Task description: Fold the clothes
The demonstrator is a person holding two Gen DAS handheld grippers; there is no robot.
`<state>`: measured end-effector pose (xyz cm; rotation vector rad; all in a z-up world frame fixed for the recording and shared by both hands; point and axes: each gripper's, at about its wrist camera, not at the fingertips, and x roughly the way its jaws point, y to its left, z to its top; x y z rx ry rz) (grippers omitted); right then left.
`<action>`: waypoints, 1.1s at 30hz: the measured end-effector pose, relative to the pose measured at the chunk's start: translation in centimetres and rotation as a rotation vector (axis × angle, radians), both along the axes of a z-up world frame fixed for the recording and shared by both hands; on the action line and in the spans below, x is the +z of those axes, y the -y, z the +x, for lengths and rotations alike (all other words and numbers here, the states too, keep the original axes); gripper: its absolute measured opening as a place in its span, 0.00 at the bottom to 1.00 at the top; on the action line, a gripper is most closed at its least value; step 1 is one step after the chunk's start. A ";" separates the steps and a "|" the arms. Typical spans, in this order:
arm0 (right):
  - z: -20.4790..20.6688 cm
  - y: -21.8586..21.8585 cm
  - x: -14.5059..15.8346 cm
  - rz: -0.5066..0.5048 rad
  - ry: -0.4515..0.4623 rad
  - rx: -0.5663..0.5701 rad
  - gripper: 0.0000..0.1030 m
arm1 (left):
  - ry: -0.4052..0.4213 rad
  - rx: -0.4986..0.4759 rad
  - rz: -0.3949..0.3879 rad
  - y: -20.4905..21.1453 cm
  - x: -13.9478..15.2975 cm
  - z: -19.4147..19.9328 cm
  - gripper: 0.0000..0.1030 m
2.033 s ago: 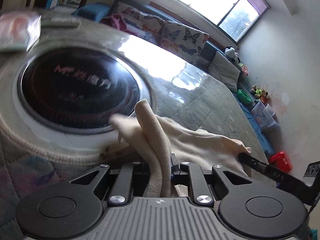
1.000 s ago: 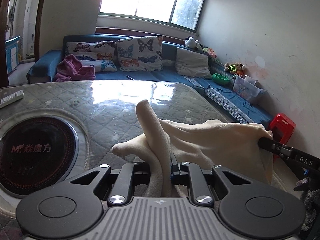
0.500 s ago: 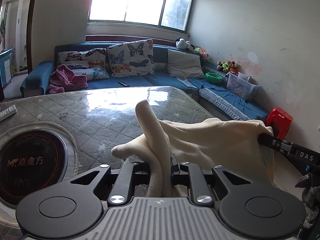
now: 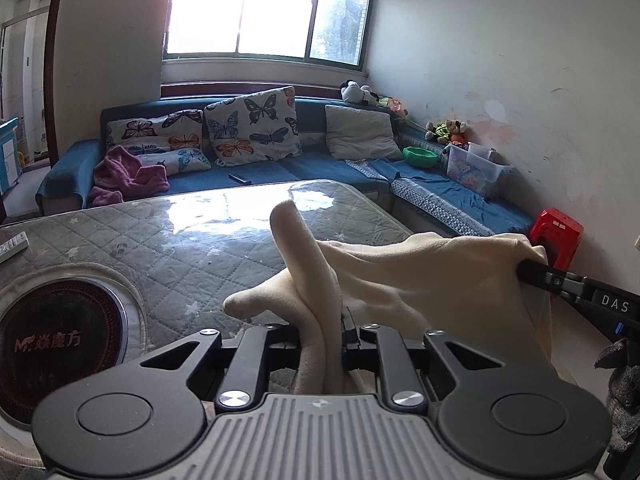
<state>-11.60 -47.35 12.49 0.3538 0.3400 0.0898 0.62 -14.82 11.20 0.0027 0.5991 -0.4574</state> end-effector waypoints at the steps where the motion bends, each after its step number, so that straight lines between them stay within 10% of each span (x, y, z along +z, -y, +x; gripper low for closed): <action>1: -0.1 0.1 0.0 0.000 0.002 -0.002 0.10 | 0.002 -0.002 0.001 0.1 0.0 -0.1 0.16; 33: 1.8 1.0 -0.5 -0.019 -0.029 -0.011 0.10 | -0.035 -0.022 0.024 2.1 -1.3 2.0 0.16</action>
